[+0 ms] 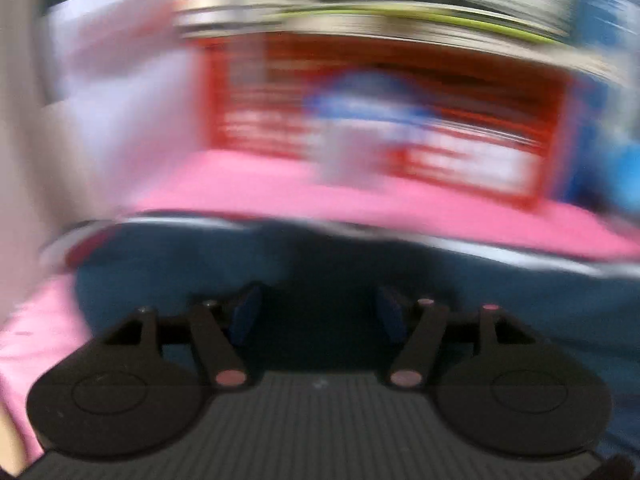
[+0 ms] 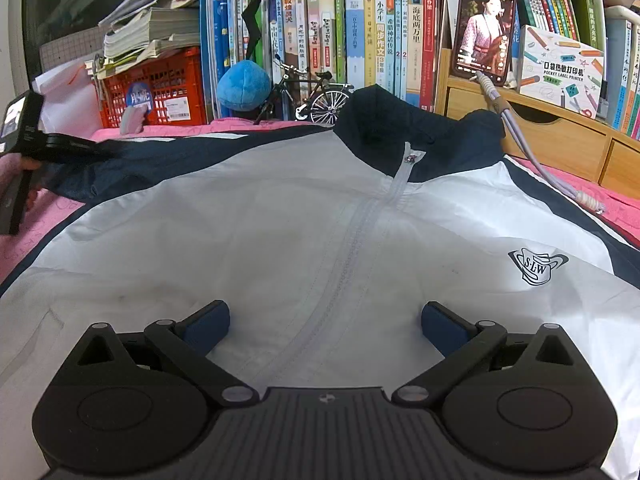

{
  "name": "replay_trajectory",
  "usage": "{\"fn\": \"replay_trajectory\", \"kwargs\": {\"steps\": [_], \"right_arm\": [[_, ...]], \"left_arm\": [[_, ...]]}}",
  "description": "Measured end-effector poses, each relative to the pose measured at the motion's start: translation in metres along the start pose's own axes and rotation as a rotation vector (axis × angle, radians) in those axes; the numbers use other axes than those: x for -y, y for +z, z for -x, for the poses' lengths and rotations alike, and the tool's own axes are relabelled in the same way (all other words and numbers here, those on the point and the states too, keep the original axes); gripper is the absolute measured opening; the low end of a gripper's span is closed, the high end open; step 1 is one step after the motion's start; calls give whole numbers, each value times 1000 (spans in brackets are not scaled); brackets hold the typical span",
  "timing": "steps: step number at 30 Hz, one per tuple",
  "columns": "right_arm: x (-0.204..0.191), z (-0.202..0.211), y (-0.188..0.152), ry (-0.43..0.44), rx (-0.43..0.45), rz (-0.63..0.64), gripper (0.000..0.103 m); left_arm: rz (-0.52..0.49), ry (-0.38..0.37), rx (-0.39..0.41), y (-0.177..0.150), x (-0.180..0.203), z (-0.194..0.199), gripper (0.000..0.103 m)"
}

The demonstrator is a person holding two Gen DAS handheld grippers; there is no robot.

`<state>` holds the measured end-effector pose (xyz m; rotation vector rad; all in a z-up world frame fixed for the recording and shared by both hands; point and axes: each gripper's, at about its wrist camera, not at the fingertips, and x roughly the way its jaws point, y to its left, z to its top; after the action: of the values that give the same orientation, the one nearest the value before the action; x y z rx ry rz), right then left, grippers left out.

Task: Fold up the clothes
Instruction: 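Lay the navy sleeve across the white body with the left gripper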

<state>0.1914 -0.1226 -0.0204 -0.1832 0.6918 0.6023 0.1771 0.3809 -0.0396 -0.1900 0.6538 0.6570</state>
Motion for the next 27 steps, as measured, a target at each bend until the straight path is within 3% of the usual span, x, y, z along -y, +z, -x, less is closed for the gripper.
{"fn": "replay_trajectory", "kwargs": {"steps": [3, 5, 7, 10, 12, 18, 20, 23, 27], "right_arm": [[0, 0, 0, 0, 0, 0, 103], [0, 0, 0, 0, 0, 0, 103], [0, 0, 0, 0, 0, 0, 103], [0, 0, 0, 0, 0, 0, 103], [0, 0, 0, 0, 0, 0, 103], [8, 6, 0, 14, 14, -29, 103], [18, 12, 1, 30, 30, -64, 103], [32, 22, 3, 55, 53, -117, 103], [58, 37, 5, 71, 91, -199, 102]], "left_arm": [[58, 221, -8, 9, -26, -7, 64], [99, 234, -1, 7, -29, 2, 49], [165, 58, 53, 0, -29, 25, 47], [153, -150, 102, -5, 0, 64, 46], [61, -300, 116, -10, 38, 97, 48], [-141, -675, -15, -62, 145, 185, 53], [-196, -717, -71, -84, 171, 196, 54], [-261, -671, -113, -111, 196, 192, 53], [-328, -583, -36, -131, 201, 188, 55]]}}
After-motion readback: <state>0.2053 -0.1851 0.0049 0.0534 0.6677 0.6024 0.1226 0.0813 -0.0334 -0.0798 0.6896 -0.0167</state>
